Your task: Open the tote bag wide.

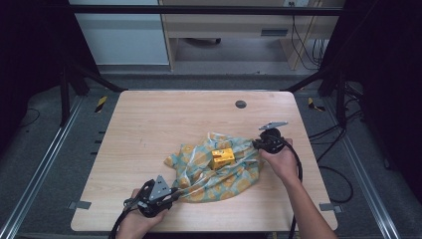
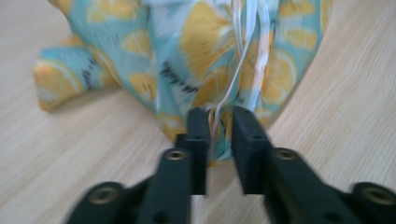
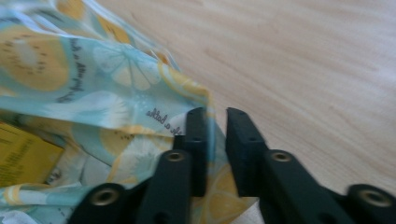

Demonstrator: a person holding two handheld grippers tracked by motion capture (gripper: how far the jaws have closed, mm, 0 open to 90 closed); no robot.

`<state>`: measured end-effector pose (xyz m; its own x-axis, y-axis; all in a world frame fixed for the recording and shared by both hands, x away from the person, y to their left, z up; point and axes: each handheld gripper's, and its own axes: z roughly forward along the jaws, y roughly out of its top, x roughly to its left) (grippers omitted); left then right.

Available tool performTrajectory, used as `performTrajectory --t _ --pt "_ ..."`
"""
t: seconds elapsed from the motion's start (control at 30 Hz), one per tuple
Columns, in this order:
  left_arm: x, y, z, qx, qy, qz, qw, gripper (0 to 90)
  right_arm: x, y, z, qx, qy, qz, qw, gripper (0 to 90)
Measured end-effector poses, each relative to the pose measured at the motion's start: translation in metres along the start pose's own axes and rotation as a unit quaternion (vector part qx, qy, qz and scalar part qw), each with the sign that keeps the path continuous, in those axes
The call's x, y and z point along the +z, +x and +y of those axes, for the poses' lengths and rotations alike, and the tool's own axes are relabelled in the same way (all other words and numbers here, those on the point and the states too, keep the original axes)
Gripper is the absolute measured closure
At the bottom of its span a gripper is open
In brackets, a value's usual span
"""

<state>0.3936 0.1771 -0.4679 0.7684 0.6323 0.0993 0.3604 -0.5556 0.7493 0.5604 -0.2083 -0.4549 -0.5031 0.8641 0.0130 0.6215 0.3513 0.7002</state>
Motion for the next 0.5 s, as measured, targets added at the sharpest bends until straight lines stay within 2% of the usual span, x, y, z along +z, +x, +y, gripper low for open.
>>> performTrajectory --t 0.07,0.2,0.37,0.43,0.5 --pt "-0.005 -0.001 0.005 0.000 -0.017 0.008 0.9998 61.3 -0.009 0.001 0.002 -0.006 -0.017 -0.009 0.9998 61.8" --pt "-0.016 -0.003 0.017 -0.002 -0.043 0.012 0.9990 50.6 -0.031 0.002 0.007 -0.019 -0.054 -0.013 0.9983 43.4" --pt "-0.031 -0.004 0.029 0.000 -0.067 0.021 0.9976 42.6 -0.060 0.009 0.011 -0.033 -0.099 -0.001 0.9945 32.2" --pt "-0.036 -0.003 0.035 0.000 -0.074 0.019 0.9970 41.8 -0.069 0.013 0.010 -0.032 -0.111 0.002 0.9933 29.9" --pt "-0.036 -0.002 0.043 0.008 -0.071 0.022 0.9972 41.1 -0.076 0.016 0.009 -0.037 -0.116 0.004 0.9925 28.1"
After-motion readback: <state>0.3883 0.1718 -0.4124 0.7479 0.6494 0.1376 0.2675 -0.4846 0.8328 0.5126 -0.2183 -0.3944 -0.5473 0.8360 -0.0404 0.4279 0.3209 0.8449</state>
